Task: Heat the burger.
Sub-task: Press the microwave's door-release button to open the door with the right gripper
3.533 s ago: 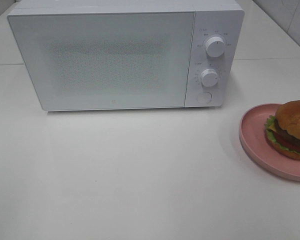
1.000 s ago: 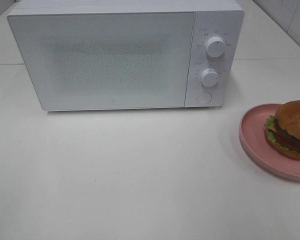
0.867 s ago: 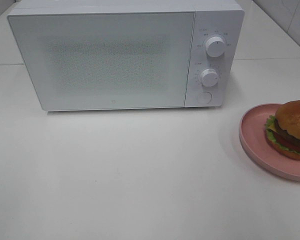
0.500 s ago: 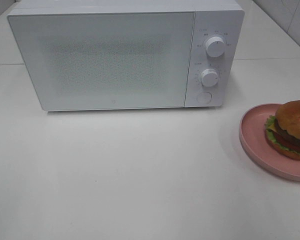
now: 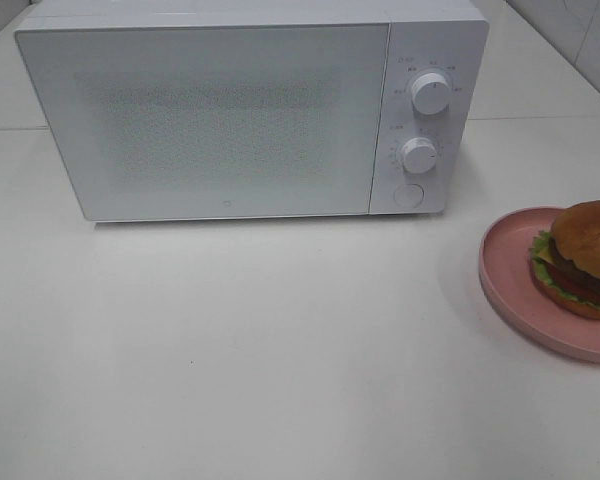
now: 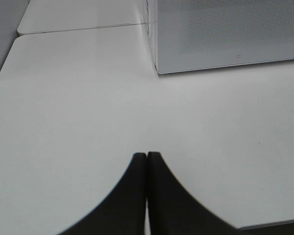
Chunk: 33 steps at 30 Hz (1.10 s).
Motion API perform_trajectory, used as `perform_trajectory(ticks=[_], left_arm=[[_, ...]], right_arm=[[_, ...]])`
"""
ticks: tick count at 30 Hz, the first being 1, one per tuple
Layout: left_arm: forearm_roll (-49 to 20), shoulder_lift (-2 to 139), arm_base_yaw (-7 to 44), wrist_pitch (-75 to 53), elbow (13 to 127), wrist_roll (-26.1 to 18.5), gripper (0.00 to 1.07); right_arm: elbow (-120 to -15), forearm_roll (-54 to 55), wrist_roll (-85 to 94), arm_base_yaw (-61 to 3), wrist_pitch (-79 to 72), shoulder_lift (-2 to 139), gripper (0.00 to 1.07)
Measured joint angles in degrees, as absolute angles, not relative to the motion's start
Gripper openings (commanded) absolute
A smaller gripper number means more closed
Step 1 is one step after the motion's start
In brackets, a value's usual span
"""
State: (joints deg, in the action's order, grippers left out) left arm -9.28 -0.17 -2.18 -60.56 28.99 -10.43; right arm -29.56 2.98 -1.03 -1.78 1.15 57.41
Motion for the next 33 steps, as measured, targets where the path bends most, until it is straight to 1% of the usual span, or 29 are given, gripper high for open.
perform_trajectory(ticks=[2, 3, 4, 5, 6, 9, 10, 11, 12, 13, 14, 15, 17, 18, 19, 20, 21, 24, 25, 28, 30, 33], left_arm=[[-9.3, -0.2, -2.2, -60.6, 29.0, -10.4, 0.0], [-9.3, -0.2, -2.2, -60.6, 29.0, -10.4, 0.0], [-9.3, -0.2, -2.2, -60.6, 29.0, -10.4, 0.0], [-9.3, -0.2, -2.2, -60.6, 29.0, -10.4, 0.0], [-9.3, -0.2, -2.2, -60.6, 29.0, -10.4, 0.0], [-9.3, -0.2, -2.2, -60.6, 29.0, -10.4, 0.0], [-9.3, -0.2, -2.2, -60.6, 29.0, -10.4, 0.0], [-9.3, -0.2, -2.2, -60.6, 29.0, -10.4, 0.0], [-9.3, -0.2, -2.2, -60.6, 29.0, -10.4, 0.0], [-9.3, -0.2, -2.2, -60.6, 29.0, -10.4, 0.0], [-9.3, -0.2, -2.2, -60.6, 29.0, -10.4, 0.0], [-9.3, -0.2, -2.2, -60.6, 29.0, -10.4, 0.0], [-9.3, -0.2, -2.2, -60.6, 29.0, -10.4, 0.0], [-9.3, -0.2, -2.2, -60.6, 29.0, -10.4, 0.0], [-9.3, -0.2, -2.2, -60.6, 29.0, -10.4, 0.0], [-9.3, -0.2, -2.2, -60.6, 29.0, -10.4, 0.0], [-9.3, -0.2, -2.2, -60.6, 29.0, -10.4, 0.0], [-9.3, -0.2, -2.2, -60.6, 29.0, -10.4, 0.0], [-9.3, -0.2, -2.2, -60.6, 29.0, -10.4, 0.0], [-9.3, -0.2, -2.2, -60.6, 29.0, -10.4, 0.0], [-9.3, -0.2, -2.2, -60.6, 29.0, -10.4, 0.0], [-9.3, -0.2, -2.2, -60.6, 29.0, -10.4, 0.0]], right_arm=[[-29.6, 3.0, -1.3, -4.1, -4.0, 61.4, 0.0], [-29.6, 3.0, -1.3, -4.1, -4.0, 61.4, 0.0], [-29.6, 3.0, -1.3, -6.8, -6.4, 63.5, 0.0], [-29.6, 3.0, -1.3, -6.8, -6.4, 63.5, 0.0], [-29.6, 3.0, -1.3, -10.0, -8.8, 65.5, 0.0], [-29.6, 3.0, -1.3, -11.4, -9.6, 66.2, 0.0], [-29.6, 3.0, -1.6, -15.4, -12.0, 68.7, 0.0], [-29.6, 3.0, -1.6, -15.4, -12.0, 68.7, 0.0], [-29.6, 3.0, -2.2, -18.4, -13.5, 70.6, 0.0], [-29.6, 3.0, -2.2, -18.4, -13.5, 70.6, 0.0], [-29.6, 3.0, -2.4, -21.3, -15.1, 73.0, 0.0], [-29.6, 3.0, -2.4, -21.3, -15.1, 73.0, 0.0], [-29.6, 3.0, -3.8, -26.6, -17.8, 77.2, 0.0], [-29.6, 3.0, -3.8, -26.6, -17.8, 77.2, 0.0], [-29.6, 3.0, -4.4, -29.0, -19.1, 79.5, 0.0], [-29.6, 3.0, -4.4, -29.0, -19.1, 79.5, 0.0], [-29.6, 3.0, -5.3, -30.9, -20.8, 81.9, 0.0], [-29.6, 3.0, -5.7, -31.8, -21.8, 83.0, 0.0], [-29.6, 3.0, -7.5, -33.3, -24.4, 85.9, 0.0], [-29.6, 3.0, -8.5, -33.5, -25.3, 87.0, 0.0], [-29.6, 3.0, -14.4, -33.7, -28.1, 90.6, 0.0], [-29.7, 3.0, -18.2, -33.7, -29.9, 92.1, 0.0]])
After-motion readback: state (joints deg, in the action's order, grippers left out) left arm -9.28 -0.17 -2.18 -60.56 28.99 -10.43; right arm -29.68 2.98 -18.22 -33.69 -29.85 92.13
